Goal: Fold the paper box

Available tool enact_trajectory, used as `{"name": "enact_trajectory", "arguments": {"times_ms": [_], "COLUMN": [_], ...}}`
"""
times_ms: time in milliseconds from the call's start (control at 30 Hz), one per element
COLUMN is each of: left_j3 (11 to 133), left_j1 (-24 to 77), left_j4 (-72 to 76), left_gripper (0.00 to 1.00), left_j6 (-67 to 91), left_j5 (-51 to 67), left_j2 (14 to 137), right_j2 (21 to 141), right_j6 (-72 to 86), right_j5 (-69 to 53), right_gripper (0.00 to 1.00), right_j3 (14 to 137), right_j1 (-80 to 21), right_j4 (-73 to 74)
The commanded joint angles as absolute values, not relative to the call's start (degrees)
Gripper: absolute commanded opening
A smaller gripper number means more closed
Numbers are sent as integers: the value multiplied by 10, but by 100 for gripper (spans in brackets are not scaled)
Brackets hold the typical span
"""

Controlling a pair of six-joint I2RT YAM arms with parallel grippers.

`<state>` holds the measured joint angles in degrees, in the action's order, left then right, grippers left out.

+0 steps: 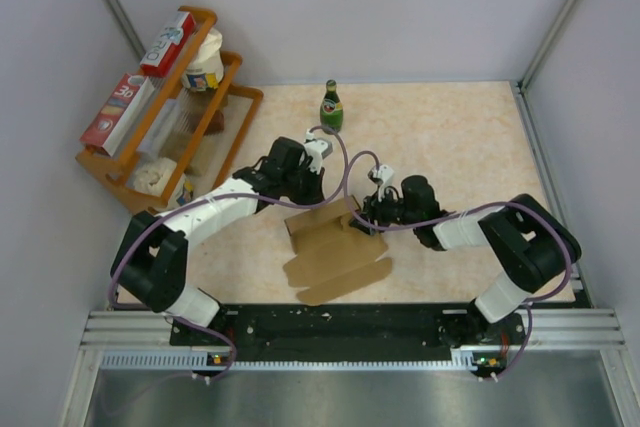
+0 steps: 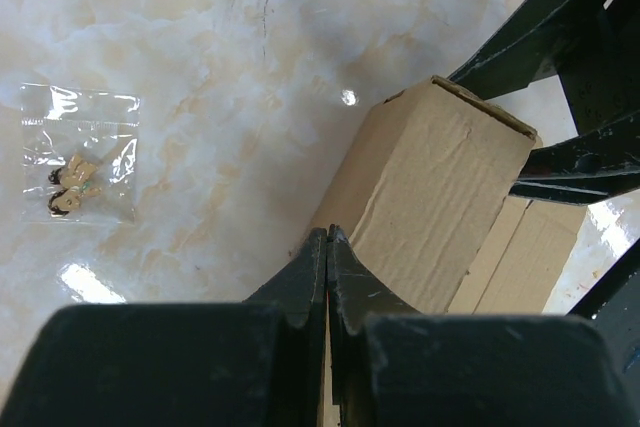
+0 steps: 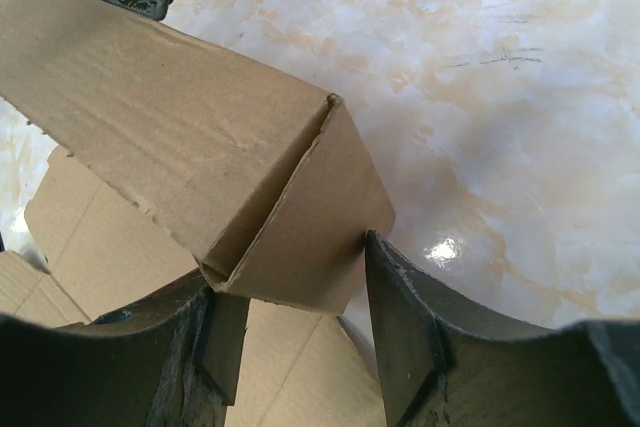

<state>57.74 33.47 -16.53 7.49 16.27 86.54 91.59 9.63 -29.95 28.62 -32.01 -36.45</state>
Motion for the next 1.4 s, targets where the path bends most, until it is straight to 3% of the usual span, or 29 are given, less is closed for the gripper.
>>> {"name": "enact_trajectory", "arguments": {"times_ms": [0, 500, 833, 1367], "left_j3": [567, 543, 531, 503], "left_j1": [339, 353, 363, 395], "left_j4": [-135, -134, -126, -92], "left_gripper": [0, 0, 0, 0], "left_j6": [82, 91, 110, 153], "left_j5": [178, 182, 198, 218], "left_j2": [865, 857, 845, 837], "right_j2": [926, 947, 969, 978], "right_j6": [102, 112, 114, 115], "right_j5": [-295, -262, -254, -236], "right_gripper": [48, 43, 30, 20], "right_j3": [309, 304, 308, 314], "right_j1": [-332, -339, -341, -341], "right_j4": [-416, -478, -507, -515]}}
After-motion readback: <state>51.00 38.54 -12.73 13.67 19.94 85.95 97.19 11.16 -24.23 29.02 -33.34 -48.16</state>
